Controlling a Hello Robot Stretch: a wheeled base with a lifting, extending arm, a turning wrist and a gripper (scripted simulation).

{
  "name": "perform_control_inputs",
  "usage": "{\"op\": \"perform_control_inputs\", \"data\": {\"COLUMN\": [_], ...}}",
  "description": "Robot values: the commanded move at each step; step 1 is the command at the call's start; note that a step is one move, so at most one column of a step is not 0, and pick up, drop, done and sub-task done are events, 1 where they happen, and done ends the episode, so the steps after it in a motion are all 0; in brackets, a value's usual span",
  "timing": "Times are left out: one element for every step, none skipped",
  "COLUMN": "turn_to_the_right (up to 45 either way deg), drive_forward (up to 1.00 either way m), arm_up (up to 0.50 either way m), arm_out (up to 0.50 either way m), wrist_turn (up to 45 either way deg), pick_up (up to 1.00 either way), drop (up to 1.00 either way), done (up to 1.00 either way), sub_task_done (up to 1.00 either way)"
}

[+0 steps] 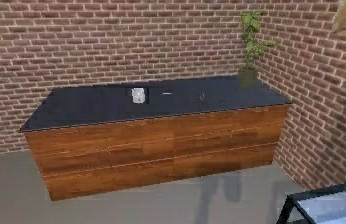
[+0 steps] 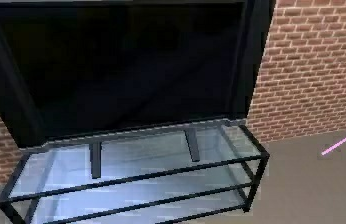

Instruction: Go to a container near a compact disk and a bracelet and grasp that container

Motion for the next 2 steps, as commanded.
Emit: {"op": "perform_control_inputs", "data": {"turn_to_the_right": [0.0,-12.0], "drive_forward": [0.75,0.00], "arm_up": [0.00,0.00], "arm_out": [0.00,0.00], "wrist_turn": [0.0,0.0], "pick_up": [0.00,0.00], "drop": [0.00,0.00], "done": [0.00,0.00], "sub_task_done": [0.00,0.00]}}
